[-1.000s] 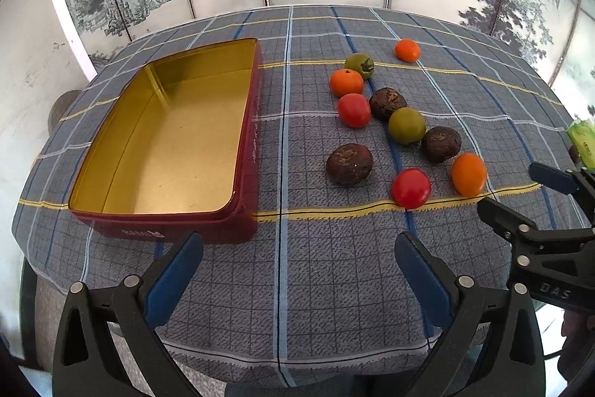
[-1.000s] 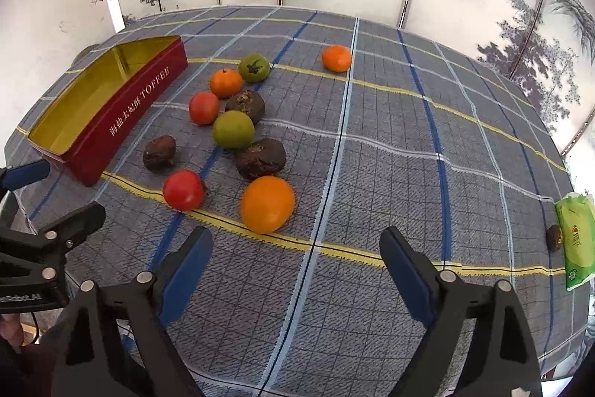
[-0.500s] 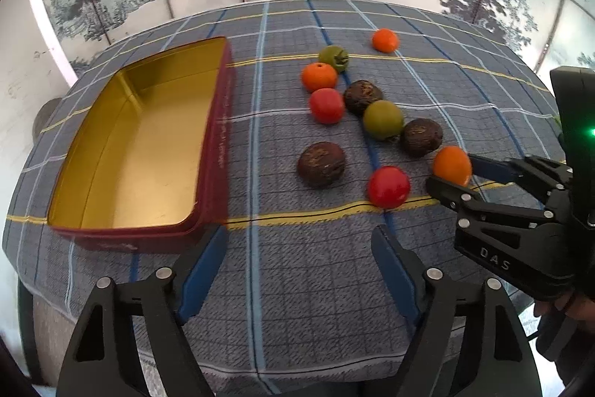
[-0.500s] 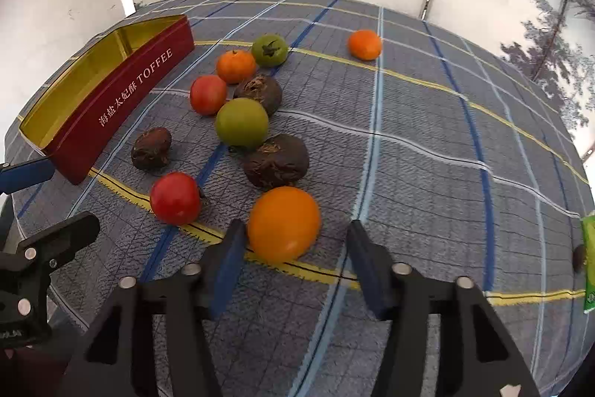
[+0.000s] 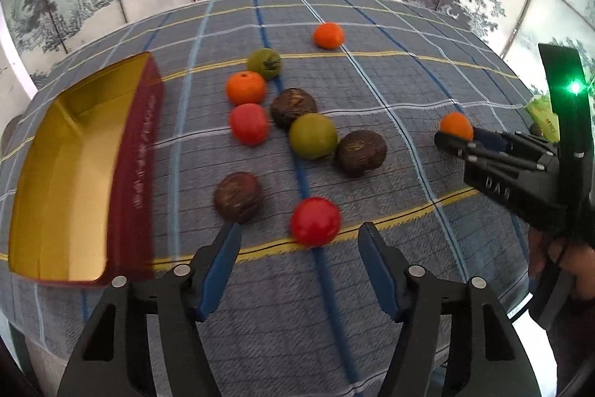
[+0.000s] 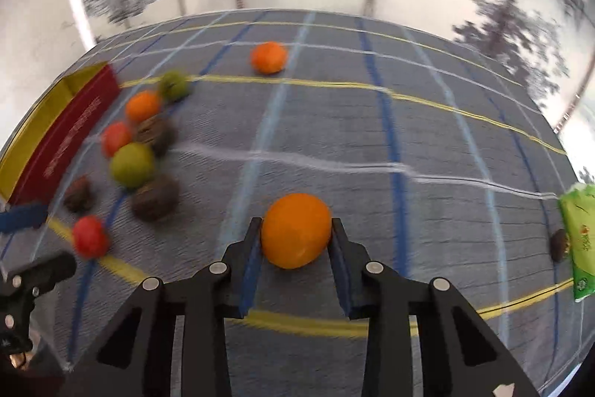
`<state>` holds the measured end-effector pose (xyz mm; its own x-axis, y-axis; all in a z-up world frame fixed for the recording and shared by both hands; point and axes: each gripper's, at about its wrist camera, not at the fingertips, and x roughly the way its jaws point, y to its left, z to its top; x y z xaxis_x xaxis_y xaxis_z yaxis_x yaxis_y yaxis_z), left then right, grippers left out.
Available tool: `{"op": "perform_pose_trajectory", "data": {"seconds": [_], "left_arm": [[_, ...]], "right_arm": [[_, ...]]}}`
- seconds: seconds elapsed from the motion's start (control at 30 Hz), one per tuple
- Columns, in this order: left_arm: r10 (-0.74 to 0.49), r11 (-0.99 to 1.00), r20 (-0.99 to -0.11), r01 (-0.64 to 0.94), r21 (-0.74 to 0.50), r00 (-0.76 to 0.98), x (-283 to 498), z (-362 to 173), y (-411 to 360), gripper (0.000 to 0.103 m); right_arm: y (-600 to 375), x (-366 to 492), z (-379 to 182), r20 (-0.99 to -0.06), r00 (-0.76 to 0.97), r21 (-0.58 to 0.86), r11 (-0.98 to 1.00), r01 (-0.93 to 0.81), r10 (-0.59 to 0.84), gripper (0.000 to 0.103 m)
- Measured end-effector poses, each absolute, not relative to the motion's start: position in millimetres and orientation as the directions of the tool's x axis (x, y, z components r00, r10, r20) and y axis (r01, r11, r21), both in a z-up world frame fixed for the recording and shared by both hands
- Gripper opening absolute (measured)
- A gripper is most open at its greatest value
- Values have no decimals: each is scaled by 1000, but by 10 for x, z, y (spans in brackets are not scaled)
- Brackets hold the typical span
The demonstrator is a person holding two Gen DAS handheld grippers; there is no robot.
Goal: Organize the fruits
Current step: 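Grasp the large orange with the right gripper while the left gripper grasps a red tomato, then carry the red tomato into the gold tin and open the left gripper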
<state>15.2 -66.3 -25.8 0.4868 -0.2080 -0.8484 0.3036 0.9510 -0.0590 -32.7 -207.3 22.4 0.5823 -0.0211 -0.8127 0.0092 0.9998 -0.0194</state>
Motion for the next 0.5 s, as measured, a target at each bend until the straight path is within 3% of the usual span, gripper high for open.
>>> {"op": "perform_pose_trajectory", "data": {"seconds": [0.2,0.37,0.5], "left_arm": [[-207,947,-867,317,-61,454,275,-362,-786,52],[-198,948,-882,313,-62,427,329,-451,-808,32],[-206,947,-877,316,-66,433,318,-433,-787,32]], "right_arm": [[-2251,-275,142,-813,581,4,999,42,-21,31],[-2229,-284,138,-806,591,-1,999,41,-25,32],[-2211,-283,132,-805,593,-8,999,38,-29,32]]}}
